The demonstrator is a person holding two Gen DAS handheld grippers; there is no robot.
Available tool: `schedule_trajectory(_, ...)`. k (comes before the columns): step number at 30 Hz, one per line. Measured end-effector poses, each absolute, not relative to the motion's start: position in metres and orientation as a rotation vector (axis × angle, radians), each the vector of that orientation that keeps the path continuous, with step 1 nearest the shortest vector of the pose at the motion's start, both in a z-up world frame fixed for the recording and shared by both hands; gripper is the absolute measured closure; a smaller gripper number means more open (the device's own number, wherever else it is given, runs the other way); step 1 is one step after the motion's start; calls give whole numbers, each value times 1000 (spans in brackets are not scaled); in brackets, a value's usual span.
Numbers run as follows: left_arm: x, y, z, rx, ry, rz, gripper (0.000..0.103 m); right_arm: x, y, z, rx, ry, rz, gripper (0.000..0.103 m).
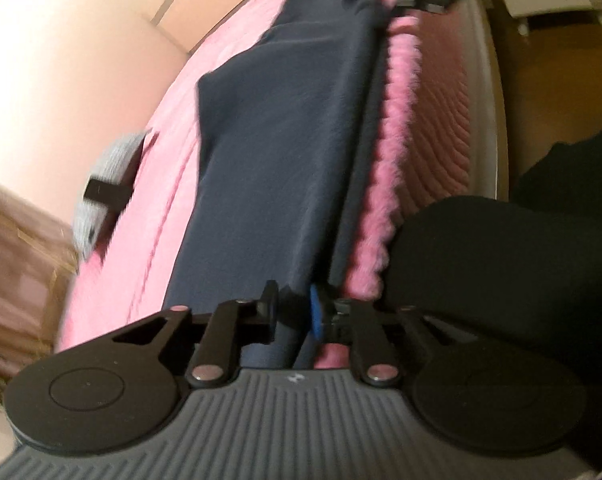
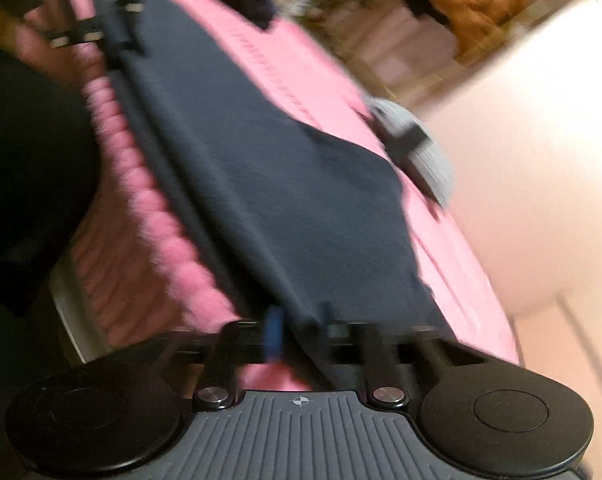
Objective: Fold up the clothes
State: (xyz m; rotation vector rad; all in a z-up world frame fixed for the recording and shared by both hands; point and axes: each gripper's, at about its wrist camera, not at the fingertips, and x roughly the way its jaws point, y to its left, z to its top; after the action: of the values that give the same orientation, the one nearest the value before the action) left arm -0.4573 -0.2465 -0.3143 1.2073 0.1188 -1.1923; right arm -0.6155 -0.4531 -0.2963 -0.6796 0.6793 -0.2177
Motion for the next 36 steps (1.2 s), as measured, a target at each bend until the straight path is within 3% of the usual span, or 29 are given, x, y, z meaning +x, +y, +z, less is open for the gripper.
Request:
schedule_trajectory(6, -450, -246, -280, 1030, 187, -1230, 83, -648, -534, -264, -183, 656, -486, 32)
schedule_trajectory(11, -444, -281, -287, 987, 267, -1268, 79, -654, -589, -248, 208, 531, -504, 32)
schedule_trajectory(14, -443, -283, -297, 1000, 328, -1276, 80, -643, -612, -263, 294, 631, -510, 32)
schedule_trajectory(22, -427, -285, -255, 943, 295, -1245, 75, -675, -661, -232, 306, 540, -636, 32)
schedule_trajectory(26, -420, -302, -251, 925, 278, -1255, 75, -683, -729, -246, 526, 611, -701, 32)
schedule_trajectory(36, -437, -338, -278, 993, 258, -1331, 73, -722, -768, -279, 1065, 331, -567, 32)
